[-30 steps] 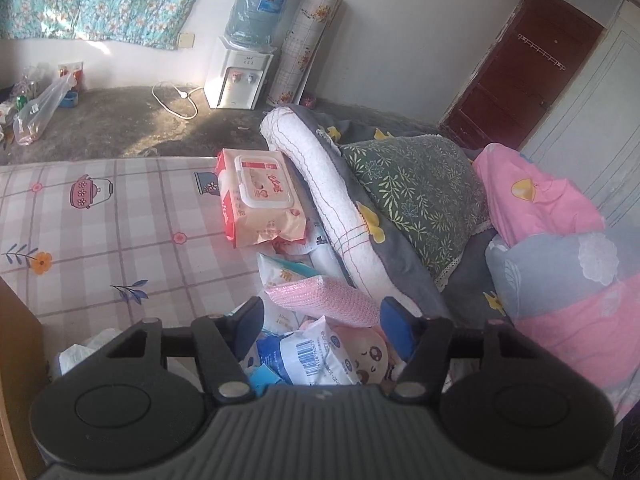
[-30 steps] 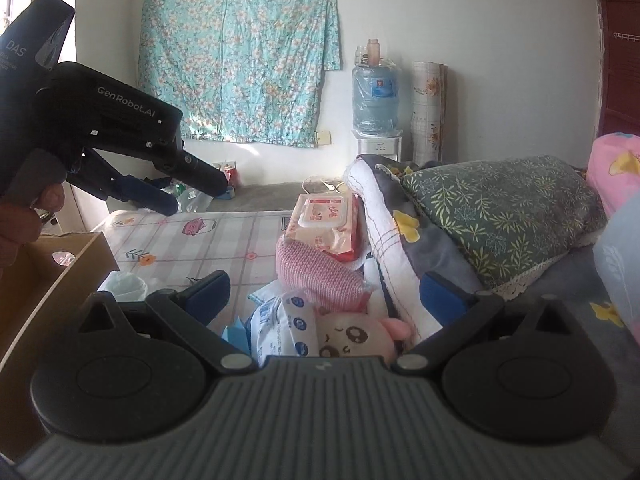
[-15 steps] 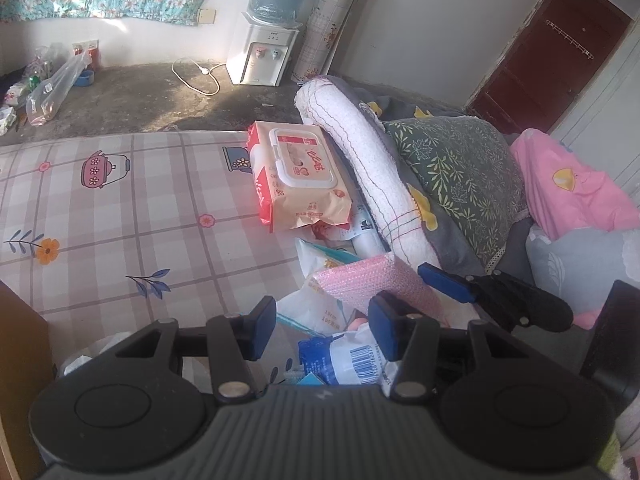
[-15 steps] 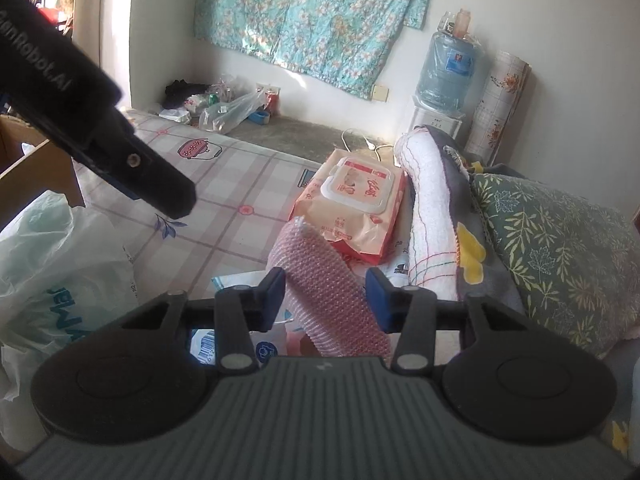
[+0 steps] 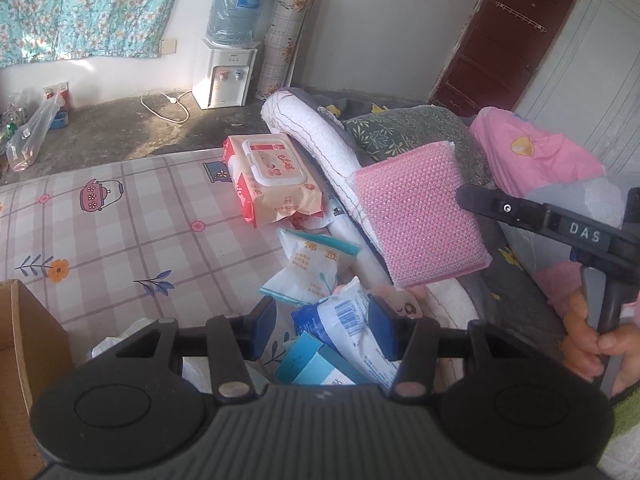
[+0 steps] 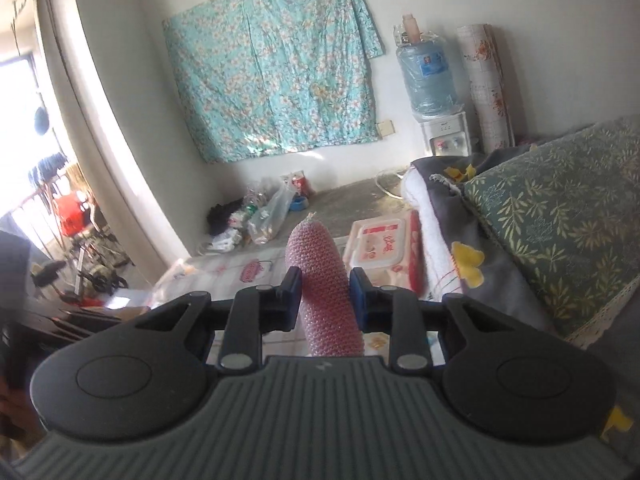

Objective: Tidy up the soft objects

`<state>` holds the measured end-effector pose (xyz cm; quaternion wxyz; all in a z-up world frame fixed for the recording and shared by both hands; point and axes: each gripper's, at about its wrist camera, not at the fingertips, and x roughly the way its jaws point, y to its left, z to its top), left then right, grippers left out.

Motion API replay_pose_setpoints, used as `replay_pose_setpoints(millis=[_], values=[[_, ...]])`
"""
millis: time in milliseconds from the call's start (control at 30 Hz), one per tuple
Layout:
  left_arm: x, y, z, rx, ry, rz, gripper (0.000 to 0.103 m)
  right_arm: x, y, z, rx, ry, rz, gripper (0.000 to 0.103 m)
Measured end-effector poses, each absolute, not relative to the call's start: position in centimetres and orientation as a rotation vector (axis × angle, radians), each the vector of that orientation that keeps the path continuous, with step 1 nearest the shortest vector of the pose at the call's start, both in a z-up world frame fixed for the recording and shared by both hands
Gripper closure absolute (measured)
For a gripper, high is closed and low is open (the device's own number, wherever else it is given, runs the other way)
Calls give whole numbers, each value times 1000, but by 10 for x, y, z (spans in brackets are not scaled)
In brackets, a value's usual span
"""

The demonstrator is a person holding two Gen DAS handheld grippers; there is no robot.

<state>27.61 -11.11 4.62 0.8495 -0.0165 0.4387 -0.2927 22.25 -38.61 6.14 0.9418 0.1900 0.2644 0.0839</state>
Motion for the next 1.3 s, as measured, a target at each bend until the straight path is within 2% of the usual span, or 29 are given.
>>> replay_pose_setpoints(millis=[167,200,267,433,700,767,833,1033,1133,1300], values=[[265,-118,33,-23,998,-659,52,211,-404,26,715,675,264,78],[266,-120,28,-32,1027,-662,52,211,-406,14,747,711,251,78],[268,-123,18,-46,1077,-666,62,211,-408,-12,789,772,200,78],[277,-139,-6,-70,1179,-687,63,206,-414,-58,855,842,107,77],[279,-155,-21,-66,1201,-689,61,183,-404,-51,833,793,155,71],[280,-157,-23,-69,1204,-682,61,179,-404,-50,845,791,167,61],[280,-158,-23,-64,1197,-675,60,171,-406,-52,877,804,197,57],[276,-156,-19,-82,1199,-673,58,164,-406,-61,904,819,182,58],[269,-156,-17,-91,1207,-697,54,162,-412,-66,974,805,150,59],[261,-158,-22,-95,1232,-703,53,157,-418,-84,1177,798,130,62]])
